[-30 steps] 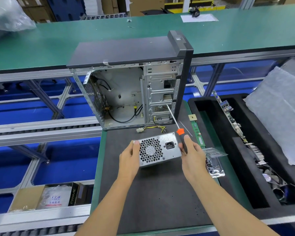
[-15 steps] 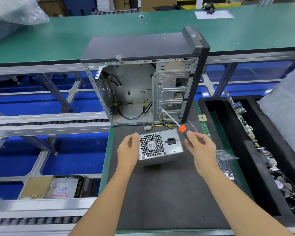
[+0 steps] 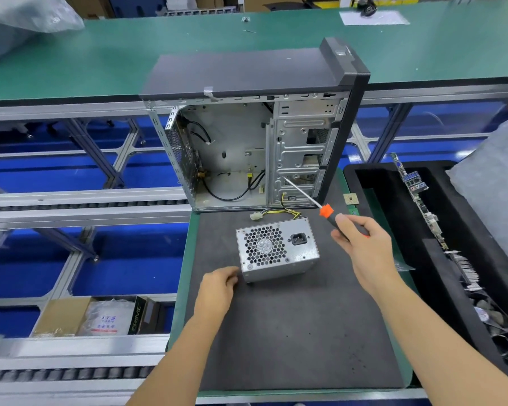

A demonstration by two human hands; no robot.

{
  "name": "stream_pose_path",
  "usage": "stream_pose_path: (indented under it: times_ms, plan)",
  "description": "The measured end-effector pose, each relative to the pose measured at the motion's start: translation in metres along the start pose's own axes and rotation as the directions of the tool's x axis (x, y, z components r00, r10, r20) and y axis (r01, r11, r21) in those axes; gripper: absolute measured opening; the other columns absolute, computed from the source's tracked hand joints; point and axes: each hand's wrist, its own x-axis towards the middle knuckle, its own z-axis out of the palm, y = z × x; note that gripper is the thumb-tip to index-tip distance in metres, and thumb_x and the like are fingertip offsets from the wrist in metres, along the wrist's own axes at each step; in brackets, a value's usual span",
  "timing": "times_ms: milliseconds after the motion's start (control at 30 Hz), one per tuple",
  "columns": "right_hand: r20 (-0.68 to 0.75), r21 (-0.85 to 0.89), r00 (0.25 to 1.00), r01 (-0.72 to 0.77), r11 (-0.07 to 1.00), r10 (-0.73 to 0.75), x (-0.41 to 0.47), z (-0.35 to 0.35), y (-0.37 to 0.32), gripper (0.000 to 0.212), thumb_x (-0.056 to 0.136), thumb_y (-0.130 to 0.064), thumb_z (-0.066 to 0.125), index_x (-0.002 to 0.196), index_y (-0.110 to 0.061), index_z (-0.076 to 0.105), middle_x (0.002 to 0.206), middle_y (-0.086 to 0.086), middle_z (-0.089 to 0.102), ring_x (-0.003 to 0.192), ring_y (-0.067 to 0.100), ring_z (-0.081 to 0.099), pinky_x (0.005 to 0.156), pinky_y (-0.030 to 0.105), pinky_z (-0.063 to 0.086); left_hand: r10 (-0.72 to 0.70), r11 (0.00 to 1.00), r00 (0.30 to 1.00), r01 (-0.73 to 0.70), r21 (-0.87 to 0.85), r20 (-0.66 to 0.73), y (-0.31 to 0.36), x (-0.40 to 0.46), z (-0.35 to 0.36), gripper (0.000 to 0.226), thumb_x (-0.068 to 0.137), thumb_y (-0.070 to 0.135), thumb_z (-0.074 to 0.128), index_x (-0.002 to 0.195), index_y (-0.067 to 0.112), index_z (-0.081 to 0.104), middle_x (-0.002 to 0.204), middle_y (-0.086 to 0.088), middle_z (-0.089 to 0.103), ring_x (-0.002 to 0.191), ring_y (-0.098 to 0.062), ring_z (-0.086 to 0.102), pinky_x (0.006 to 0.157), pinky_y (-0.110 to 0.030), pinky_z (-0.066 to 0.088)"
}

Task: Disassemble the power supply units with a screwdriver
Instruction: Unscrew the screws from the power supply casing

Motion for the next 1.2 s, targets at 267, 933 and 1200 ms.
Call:
stream_pose_path:
  times_ms: [267,933,1200]
  plan:
    - [0.030,-0.039,0.998,0.057,0.998,-0.056,-0.009,0.008,-0.010,0.025,0.083,-0.026,0.079,0.102,-0.012,0.071,0.099,0.006,0.073,0.086,0.018,0.074,0.083,0.024,0.057,0.270,0.923,0.963,-0.265,0.277,0.023,-0.040,-0.037,0.027,0.073,0.085,-0.024,0.048,0.147,0.014,0.049,0.156,-0.002,0.041,0.145,-0.030,0.036,0.113,-0.032,0.038]
    - [0.227,-0.473,0.939,0.339,0.813,-0.259,-0.011,-0.016,-0.068,0.012,0.078,-0.028,0.079,0.086,-0.026,0.071,0.079,0.003,0.073,0.061,0.021,0.071,0.055,0.022,0.054,0.358,0.877,0.838,-0.453,-0.158,-0.412,0.042,-0.020,-0.020,0.058,0.096,0.046,0.048,0.149,0.024,0.034,0.148,0.013,0.035,0.141,-0.009,0.032,0.117,-0.022,0.024]
    - [0.198,-0.581,0.946,0.325,0.747,-0.257,-0.014,-0.007,-0.078,0.007,0.079,-0.033,0.077,0.077,-0.029,0.071,0.068,-0.005,0.069,0.053,0.018,0.066,0.059,0.033,0.050,0.565,0.823,0.805,-0.566,0.049,-0.181,0.123,0.018,-0.025,0.032,0.093,0.013,0.069,0.125,0.009,0.068,0.116,-0.005,0.071,0.111,-0.025,0.062,0.101,-0.043,0.048]
